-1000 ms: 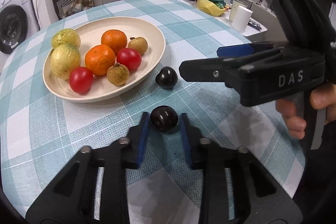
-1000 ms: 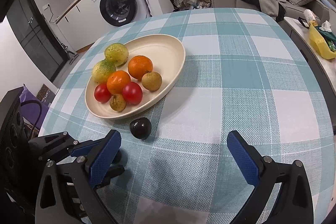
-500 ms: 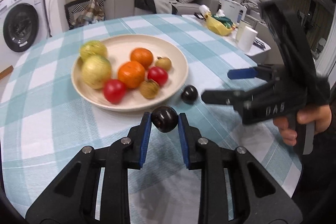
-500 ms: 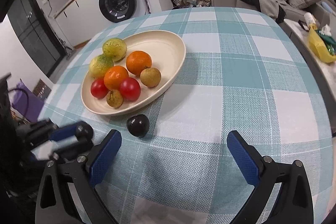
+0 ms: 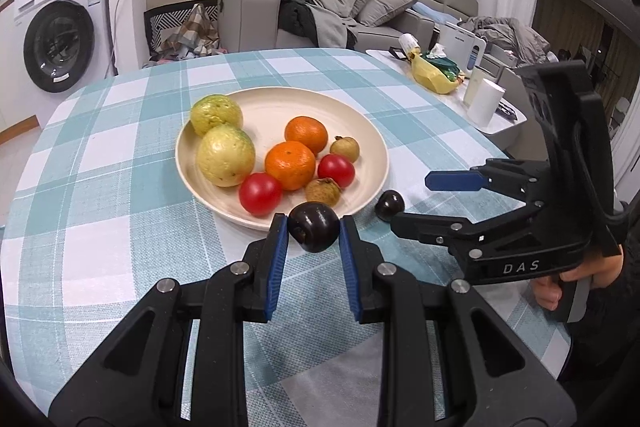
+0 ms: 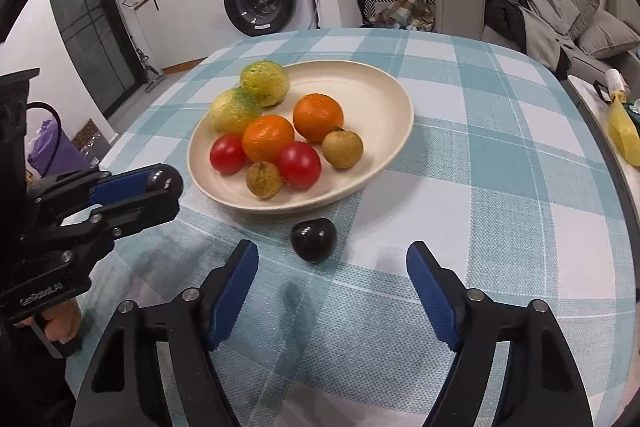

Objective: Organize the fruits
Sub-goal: 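Close the right tool around the other dark plum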

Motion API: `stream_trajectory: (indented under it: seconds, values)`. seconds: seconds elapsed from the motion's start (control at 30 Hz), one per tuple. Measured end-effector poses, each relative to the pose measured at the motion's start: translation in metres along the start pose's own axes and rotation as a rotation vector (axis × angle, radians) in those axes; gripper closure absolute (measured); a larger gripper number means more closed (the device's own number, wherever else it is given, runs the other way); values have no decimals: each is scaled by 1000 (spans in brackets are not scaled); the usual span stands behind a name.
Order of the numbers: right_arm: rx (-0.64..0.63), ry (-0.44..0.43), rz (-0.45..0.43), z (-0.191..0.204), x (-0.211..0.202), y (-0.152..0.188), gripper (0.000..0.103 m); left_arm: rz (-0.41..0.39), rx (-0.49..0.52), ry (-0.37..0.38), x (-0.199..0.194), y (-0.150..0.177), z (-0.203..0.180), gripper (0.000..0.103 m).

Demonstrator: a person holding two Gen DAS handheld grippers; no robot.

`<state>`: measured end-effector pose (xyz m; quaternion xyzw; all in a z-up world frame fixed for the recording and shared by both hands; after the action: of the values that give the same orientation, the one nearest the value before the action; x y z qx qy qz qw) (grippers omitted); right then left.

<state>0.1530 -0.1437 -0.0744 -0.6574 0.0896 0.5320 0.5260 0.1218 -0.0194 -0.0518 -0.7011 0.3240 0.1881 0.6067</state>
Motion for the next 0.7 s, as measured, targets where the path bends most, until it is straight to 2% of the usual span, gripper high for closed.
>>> stream_trajectory:
  seconds: [0.43,0.7]
  values:
    - [-32,-19,11,11,11,-1,60,-5,-28,-9,0,-1,7,80]
    - [-57,7,20,15,18,-1,71,-9,-37,-9,0,-3,10,80]
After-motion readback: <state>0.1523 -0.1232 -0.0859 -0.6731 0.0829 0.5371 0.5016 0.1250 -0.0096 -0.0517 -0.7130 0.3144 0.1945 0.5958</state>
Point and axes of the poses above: each gripper's, at about its wrist camera, not at the fingertips, and x roughly the way its jaws point, z to its left, y to its underside, the point moved 5 cm from there along x, roughly the way its jaws point, and after that the axes turned 3 degrees about -x, right-handed, at the moved point
